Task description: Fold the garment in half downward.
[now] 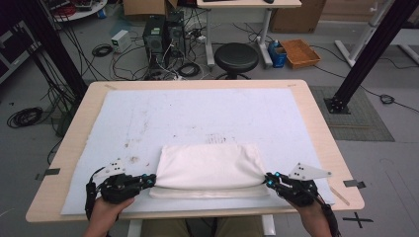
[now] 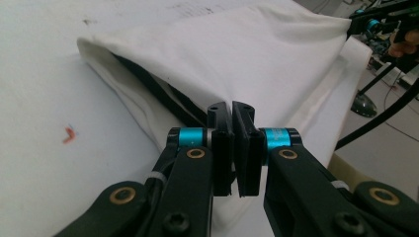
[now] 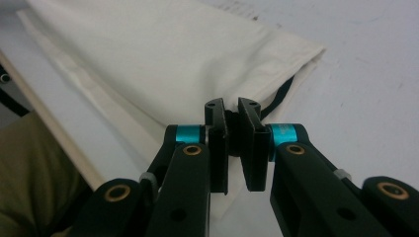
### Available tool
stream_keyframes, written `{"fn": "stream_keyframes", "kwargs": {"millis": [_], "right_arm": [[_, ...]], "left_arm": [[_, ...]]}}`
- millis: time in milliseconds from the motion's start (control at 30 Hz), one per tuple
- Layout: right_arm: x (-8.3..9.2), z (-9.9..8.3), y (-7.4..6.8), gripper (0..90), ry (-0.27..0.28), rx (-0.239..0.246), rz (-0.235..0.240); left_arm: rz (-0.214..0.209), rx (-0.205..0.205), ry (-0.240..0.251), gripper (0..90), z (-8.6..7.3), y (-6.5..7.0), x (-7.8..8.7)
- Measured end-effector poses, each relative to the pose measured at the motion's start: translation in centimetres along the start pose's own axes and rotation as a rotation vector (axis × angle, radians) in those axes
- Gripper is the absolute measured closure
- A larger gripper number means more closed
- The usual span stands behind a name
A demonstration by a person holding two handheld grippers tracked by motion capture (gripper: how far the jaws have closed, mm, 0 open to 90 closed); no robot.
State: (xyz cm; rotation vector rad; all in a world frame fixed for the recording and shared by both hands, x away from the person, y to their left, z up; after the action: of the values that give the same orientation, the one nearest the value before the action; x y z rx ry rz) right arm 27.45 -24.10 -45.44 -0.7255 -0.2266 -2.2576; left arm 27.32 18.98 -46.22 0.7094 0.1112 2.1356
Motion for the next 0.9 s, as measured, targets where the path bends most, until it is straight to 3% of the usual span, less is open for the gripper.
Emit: {"fn": "stream_keyframes", "kwargs": {"millis": [267, 400, 467, 533, 600, 667, 733, 833, 900], "right_arm": [[1.0, -2.2, -1.3, 83.8, -0.051, -0.004, 0.03], [0.6, -3.1, -1.6, 83.7, -0.098, 0.013, 0.025], [0.4, -2.9, -1.5, 63.9, -0.095, -0.006, 0.028], [0.5, -2.2, -0.9, 48.5, -0.055, -0.049, 0.014], [0.6, -1.7, -0.6, 43.6, -0.032, -0.059, -0.001], [0.2, -0.7, 0.3, 38.8, -0.007, -0.064, -0.044], [-0.7, 0.5, 1.3, 36.9, 0.014, -0.069, -0.091], [-2.5, 2.1, 3.0, 36.1, 0.018, -0.092, -0.144], [-4.2, 3.1, 4.3, 35.2, 0.005, -0.12, -0.17]], "left_arm": [[-0.024, -0.003, -0.09, 86.5, -2.4, 0.7, 0.1], [-0.017, -0.009, -0.095, 86.2, -2.5, 0.6, 0.0], [0.015, 0.008, -0.064, 61.6, -1.5, 0.4, -0.1], [0.054, 0.026, -0.03, 47.4, -0.5, -0.1, 0.0], [0.075, 0.033, -0.005, 43.5, 0.2, -0.5, 0.0], [0.124, 0.038, 0.037, 43.2, 1.8, -1.4, -0.3], [0.166, 0.072, 0.079, 38.8, 3.9, -2.6, -1.2], [0.213, 0.102, 0.087, 38.8, 5.8, -4.3, -2.8], [0.259, 0.114, 0.061, 38.9, 6.6, -5.8, -4.3]]}}
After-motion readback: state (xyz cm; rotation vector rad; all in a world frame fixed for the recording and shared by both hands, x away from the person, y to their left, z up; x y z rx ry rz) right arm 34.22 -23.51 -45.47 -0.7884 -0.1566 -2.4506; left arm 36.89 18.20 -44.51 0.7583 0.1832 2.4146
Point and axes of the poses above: each handheld gripper's, and its own axes: x roughly backward along the jaws, z roughly out of its top, y roughly to its right, the point moved 6 cm from there along -x, roughly forward along the jaws, and after that the axes turned 1 degree about -y, right-handed, at the moved point
